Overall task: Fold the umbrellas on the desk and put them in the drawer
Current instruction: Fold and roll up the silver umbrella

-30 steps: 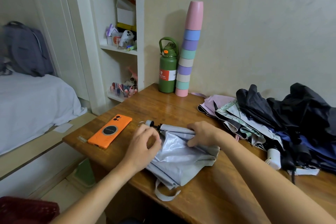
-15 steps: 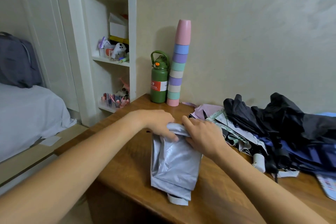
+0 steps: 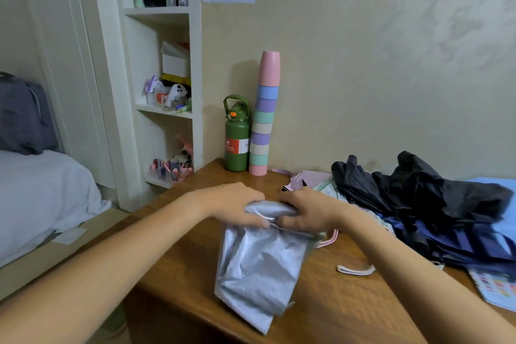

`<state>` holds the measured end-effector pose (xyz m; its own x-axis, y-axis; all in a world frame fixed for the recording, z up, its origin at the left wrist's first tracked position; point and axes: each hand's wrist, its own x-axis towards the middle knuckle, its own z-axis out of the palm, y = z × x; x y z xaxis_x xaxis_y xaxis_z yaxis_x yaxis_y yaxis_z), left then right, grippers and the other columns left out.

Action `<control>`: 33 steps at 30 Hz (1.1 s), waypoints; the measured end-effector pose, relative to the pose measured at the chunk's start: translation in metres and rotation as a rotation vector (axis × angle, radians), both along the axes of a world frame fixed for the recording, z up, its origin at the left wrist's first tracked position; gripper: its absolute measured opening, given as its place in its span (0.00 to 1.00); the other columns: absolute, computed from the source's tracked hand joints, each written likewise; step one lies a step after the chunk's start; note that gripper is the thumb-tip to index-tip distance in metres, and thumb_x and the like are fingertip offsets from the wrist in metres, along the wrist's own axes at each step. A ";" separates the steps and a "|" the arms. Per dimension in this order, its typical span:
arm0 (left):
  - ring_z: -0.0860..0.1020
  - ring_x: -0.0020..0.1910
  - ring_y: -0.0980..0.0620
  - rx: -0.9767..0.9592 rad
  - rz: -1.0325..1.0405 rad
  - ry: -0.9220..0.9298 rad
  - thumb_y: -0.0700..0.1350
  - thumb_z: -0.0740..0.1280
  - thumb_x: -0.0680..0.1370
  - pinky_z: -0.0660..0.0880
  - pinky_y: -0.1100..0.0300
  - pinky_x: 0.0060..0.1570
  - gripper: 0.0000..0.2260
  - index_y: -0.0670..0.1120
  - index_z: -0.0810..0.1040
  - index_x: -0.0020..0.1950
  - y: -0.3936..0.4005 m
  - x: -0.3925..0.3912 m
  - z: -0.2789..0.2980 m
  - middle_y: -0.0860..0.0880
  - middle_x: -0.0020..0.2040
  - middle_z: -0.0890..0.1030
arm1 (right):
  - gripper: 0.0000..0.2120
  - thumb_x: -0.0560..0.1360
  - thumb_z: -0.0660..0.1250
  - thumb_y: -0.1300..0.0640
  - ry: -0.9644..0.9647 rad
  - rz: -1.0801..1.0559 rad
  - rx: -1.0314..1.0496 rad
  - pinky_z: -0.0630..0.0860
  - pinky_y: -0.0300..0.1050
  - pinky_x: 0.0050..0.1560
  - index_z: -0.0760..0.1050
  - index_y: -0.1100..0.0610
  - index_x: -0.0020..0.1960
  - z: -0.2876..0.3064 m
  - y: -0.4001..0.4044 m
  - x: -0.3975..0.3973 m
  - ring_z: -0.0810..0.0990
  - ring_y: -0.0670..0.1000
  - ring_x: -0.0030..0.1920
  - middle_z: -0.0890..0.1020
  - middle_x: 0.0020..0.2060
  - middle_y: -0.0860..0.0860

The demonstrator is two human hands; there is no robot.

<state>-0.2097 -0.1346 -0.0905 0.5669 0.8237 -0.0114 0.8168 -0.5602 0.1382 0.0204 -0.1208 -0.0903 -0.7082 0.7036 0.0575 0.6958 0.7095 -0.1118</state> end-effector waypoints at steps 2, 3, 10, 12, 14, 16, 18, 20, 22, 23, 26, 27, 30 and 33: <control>0.76 0.40 0.57 -0.108 0.009 -0.044 0.69 0.66 0.77 0.70 0.57 0.40 0.21 0.50 0.75 0.46 0.003 -0.002 0.004 0.54 0.40 0.79 | 0.11 0.76 0.67 0.47 0.026 0.010 0.089 0.72 0.52 0.43 0.67 0.51 0.46 -0.008 -0.001 -0.002 0.74 0.53 0.41 0.75 0.39 0.47; 0.76 0.40 0.56 -0.146 0.014 -0.024 0.68 0.66 0.78 0.70 0.57 0.41 0.20 0.50 0.76 0.47 0.005 -0.003 0.007 0.53 0.42 0.80 | 0.12 0.76 0.67 0.46 0.052 0.010 0.125 0.74 0.54 0.43 0.66 0.50 0.45 -0.011 -0.001 -0.002 0.74 0.53 0.41 0.75 0.40 0.47; 0.78 0.43 0.50 -0.097 0.009 -0.001 0.60 0.69 0.79 0.70 0.54 0.42 0.15 0.48 0.76 0.49 0.003 0.000 0.016 0.52 0.43 0.80 | 0.14 0.74 0.68 0.44 0.126 -0.013 0.210 0.75 0.55 0.44 0.65 0.50 0.46 -0.017 0.000 -0.002 0.77 0.53 0.44 0.75 0.42 0.46; 0.75 0.42 0.49 0.109 0.012 0.102 0.59 0.68 0.79 0.70 0.52 0.41 0.14 0.49 0.73 0.48 -0.004 0.005 0.015 0.54 0.40 0.77 | 0.14 0.74 0.71 0.41 0.121 -0.012 0.078 0.72 0.49 0.44 0.68 0.46 0.45 -0.008 0.001 0.001 0.75 0.49 0.42 0.74 0.39 0.42; 0.76 0.44 0.46 0.311 0.029 0.187 0.59 0.67 0.80 0.72 0.51 0.42 0.13 0.52 0.68 0.48 -0.010 0.011 0.008 0.52 0.44 0.78 | 0.16 0.75 0.72 0.40 0.070 -0.018 -0.037 0.66 0.44 0.43 0.65 0.42 0.42 -0.001 -0.001 0.004 0.73 0.47 0.40 0.73 0.36 0.40; 0.78 0.46 0.45 0.405 0.037 0.175 0.58 0.68 0.79 0.73 0.51 0.42 0.13 0.53 0.67 0.47 -0.012 0.015 0.003 0.51 0.46 0.80 | 0.16 0.75 0.72 0.39 0.049 -0.027 -0.002 0.67 0.46 0.42 0.67 0.44 0.43 -0.002 -0.001 0.005 0.73 0.50 0.41 0.73 0.36 0.42; 0.78 0.45 0.48 0.302 0.056 0.105 0.60 0.69 0.78 0.70 0.53 0.39 0.13 0.53 0.70 0.47 -0.012 0.014 0.007 0.53 0.43 0.79 | 0.18 0.75 0.69 0.37 0.041 -0.046 0.146 0.72 0.51 0.42 0.67 0.50 0.45 -0.009 -0.001 0.005 0.75 0.54 0.41 0.77 0.38 0.47; 0.77 0.43 0.52 0.067 0.037 0.048 0.60 0.71 0.76 0.71 0.53 0.40 0.13 0.52 0.74 0.45 -0.011 0.012 0.014 0.55 0.41 0.78 | 0.21 0.75 0.61 0.33 0.005 -0.044 0.303 0.75 0.55 0.41 0.63 0.51 0.46 -0.018 0.000 0.005 0.77 0.58 0.42 0.79 0.42 0.51; 0.78 0.41 0.54 -0.088 0.002 0.010 0.59 0.72 0.76 0.74 0.53 0.44 0.12 0.52 0.76 0.44 -0.011 0.010 0.016 0.54 0.40 0.81 | 0.21 0.73 0.52 0.32 -0.007 -0.004 0.429 0.72 0.52 0.36 0.60 0.50 0.46 -0.025 -0.002 0.002 0.78 0.59 0.42 0.79 0.44 0.51; 0.79 0.42 0.54 -0.112 0.000 -0.002 0.59 0.71 0.77 0.75 0.52 0.45 0.13 0.51 0.76 0.44 -0.011 0.009 0.014 0.53 0.41 0.82 | 0.20 0.73 0.50 0.33 0.003 0.016 0.468 0.70 0.51 0.34 0.60 0.50 0.46 -0.028 -0.003 0.001 0.79 0.59 0.41 0.79 0.43 0.51; 0.79 0.42 0.51 0.025 0.001 0.064 0.63 0.69 0.78 0.73 0.51 0.41 0.18 0.48 0.75 0.48 -0.012 0.008 0.008 0.51 0.43 0.81 | 0.18 0.73 0.55 0.34 0.059 0.025 0.456 0.69 0.51 0.33 0.61 0.50 0.46 -0.030 -0.005 0.005 0.78 0.58 0.39 0.77 0.40 0.50; 0.78 0.43 0.49 0.122 -0.003 0.128 0.64 0.67 0.79 0.71 0.50 0.40 0.18 0.48 0.74 0.49 -0.013 0.006 0.005 0.51 0.45 0.81 | 0.20 0.73 0.58 0.33 0.069 0.011 0.400 0.71 0.52 0.34 0.62 0.50 0.46 -0.028 -0.004 0.008 0.77 0.57 0.38 0.76 0.39 0.48; 0.79 0.45 0.45 0.433 -0.041 0.265 0.62 0.65 0.80 0.68 0.51 0.38 0.16 0.51 0.67 0.50 -0.016 0.000 -0.001 0.50 0.49 0.81 | 0.23 0.70 0.70 0.31 0.052 -0.029 0.104 0.76 0.54 0.42 0.69 0.50 0.45 -0.019 -0.002 0.016 0.77 0.51 0.38 0.78 0.36 0.45; 0.80 0.45 0.46 0.537 -0.042 0.242 0.60 0.67 0.80 0.71 0.53 0.38 0.14 0.52 0.68 0.51 -0.016 -0.002 -0.008 0.52 0.48 0.80 | 0.23 0.68 0.75 0.34 0.148 -0.069 -0.050 0.80 0.53 0.41 0.74 0.51 0.44 -0.023 0.003 0.020 0.82 0.50 0.34 0.83 0.34 0.48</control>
<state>-0.2113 -0.1503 -0.0987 0.6323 0.7270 0.2677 0.7653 -0.5325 -0.3615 0.0404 -0.1181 -0.1136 -0.6442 0.7552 0.1213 0.7163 0.6513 -0.2506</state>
